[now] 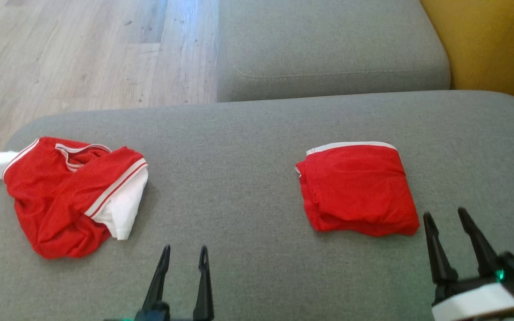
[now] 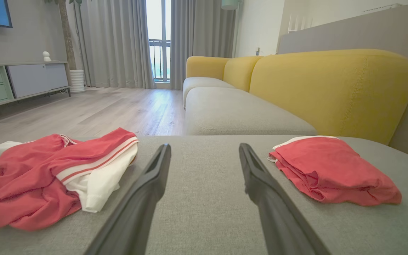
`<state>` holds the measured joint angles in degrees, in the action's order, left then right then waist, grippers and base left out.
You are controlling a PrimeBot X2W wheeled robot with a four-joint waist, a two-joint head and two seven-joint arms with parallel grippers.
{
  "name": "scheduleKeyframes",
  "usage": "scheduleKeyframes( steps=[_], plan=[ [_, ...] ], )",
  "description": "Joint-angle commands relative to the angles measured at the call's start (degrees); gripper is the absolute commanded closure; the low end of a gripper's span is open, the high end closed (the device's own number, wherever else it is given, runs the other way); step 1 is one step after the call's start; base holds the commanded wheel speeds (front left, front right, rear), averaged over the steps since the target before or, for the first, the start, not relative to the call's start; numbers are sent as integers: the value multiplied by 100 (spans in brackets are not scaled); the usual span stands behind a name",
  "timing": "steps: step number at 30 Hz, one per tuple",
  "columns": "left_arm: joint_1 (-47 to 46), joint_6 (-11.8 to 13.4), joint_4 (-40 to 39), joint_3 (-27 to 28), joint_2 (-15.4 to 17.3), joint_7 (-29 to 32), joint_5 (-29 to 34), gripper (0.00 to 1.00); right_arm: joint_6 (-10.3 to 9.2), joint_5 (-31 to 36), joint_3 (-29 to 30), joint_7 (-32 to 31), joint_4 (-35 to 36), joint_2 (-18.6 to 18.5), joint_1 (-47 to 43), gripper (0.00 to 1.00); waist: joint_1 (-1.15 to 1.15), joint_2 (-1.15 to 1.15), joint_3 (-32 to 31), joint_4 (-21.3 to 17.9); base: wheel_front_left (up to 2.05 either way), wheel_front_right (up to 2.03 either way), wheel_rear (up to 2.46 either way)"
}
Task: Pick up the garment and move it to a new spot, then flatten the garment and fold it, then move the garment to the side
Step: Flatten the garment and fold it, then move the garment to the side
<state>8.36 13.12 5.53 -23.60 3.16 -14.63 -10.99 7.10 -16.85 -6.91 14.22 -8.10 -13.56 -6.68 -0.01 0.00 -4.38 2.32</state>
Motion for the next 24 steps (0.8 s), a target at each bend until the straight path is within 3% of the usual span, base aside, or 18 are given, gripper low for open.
scheduleKeyframes(
  steps=[1, 10, 24],
  plan=[
    [-51, 17, -229, 261, -25, -37, 81, 0, 39, 73, 8, 76, 237, -8, 48, 0, 1, 0, -26, -10, 0, 0, 0],
    [314, -58, -406, 399, -25, -37, 257, 0, 39, 216, 24, 77, 313, 179, -275, 0, 1, 0, -78, -37, 0, 0, 0],
    [304, -138, -439, 405, -27, -37, 298, 0, 39, 183, -88, 77, 189, 128, -311, 0, 1, 0, -115, 18, 0, 0, 0]
  ],
)
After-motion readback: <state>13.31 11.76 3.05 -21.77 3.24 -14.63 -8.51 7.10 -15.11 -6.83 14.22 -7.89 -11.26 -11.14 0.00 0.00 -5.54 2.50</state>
